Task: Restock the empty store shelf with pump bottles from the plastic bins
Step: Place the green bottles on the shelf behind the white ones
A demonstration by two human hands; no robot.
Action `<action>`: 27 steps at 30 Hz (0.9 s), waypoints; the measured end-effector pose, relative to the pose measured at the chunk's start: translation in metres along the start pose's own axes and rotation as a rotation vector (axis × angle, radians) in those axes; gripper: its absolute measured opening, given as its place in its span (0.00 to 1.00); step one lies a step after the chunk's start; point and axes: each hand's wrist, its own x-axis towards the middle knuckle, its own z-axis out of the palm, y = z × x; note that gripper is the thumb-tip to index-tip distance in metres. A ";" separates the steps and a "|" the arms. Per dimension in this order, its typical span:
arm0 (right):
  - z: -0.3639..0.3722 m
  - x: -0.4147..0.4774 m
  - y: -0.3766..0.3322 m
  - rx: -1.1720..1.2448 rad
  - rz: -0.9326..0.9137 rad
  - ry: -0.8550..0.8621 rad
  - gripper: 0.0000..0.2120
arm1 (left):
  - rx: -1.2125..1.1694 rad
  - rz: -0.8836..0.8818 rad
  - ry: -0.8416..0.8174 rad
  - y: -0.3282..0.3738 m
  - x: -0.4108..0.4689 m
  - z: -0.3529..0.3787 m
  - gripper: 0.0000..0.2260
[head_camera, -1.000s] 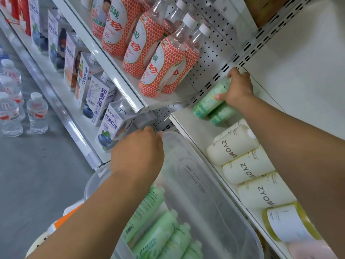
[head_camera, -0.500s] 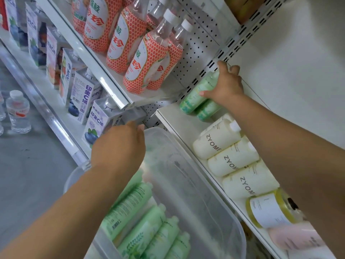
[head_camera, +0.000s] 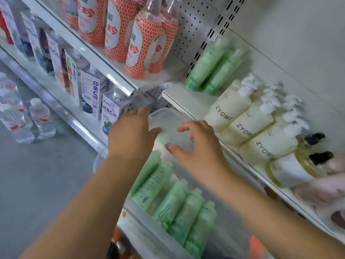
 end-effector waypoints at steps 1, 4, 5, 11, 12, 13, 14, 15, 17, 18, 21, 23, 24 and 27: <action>0.010 -0.011 0.010 0.012 0.055 -0.039 0.19 | 0.021 0.004 -0.003 -0.001 0.000 0.001 0.19; 0.035 -0.032 0.039 0.054 0.269 -0.189 0.20 | 0.185 0.035 -0.030 -0.002 -0.003 0.005 0.22; 0.042 -0.036 0.047 0.059 0.345 -0.263 0.21 | 0.235 0.050 -0.032 -0.002 -0.003 0.007 0.22; 0.054 -0.033 0.087 -0.082 0.445 -0.643 0.38 | 0.330 0.084 -0.036 -0.002 0.000 0.010 0.26; 0.052 -0.029 0.092 -0.110 0.452 -0.683 0.40 | 0.368 0.096 -0.046 -0.001 0.001 0.011 0.27; 0.051 -0.026 0.096 -0.104 0.470 -0.716 0.42 | 0.408 0.103 -0.054 0.000 0.002 0.012 0.28; 0.052 -0.024 0.100 -0.092 0.490 -0.742 0.43 | 0.440 0.102 -0.055 0.000 0.002 0.013 0.30; 0.054 -0.023 0.103 -0.094 0.498 -0.765 0.44 | 0.462 0.092 -0.056 0.001 0.003 0.015 0.31; 0.060 -0.022 0.108 -0.119 0.496 -0.812 0.45 | 0.484 0.072 -0.056 0.003 0.004 0.019 0.32; 0.063 -0.022 0.110 -0.121 0.490 -0.831 0.46 | 0.493 0.068 -0.054 0.004 0.004 0.020 0.33; 0.067 -0.020 0.115 -0.073 0.511 -0.869 0.51 | 0.506 0.068 -0.045 0.007 0.005 0.022 0.34; 0.068 -0.017 0.118 -0.056 0.545 -0.850 0.50 | 0.505 0.065 -0.049 0.007 0.005 0.022 0.33; 0.068 -0.016 0.119 -0.037 0.561 -0.818 0.44 | 0.508 0.064 -0.051 0.007 0.005 0.022 0.33; 0.068 -0.014 0.122 0.115 0.585 -0.716 0.25 | 0.518 0.070 -0.047 0.006 0.005 0.023 0.32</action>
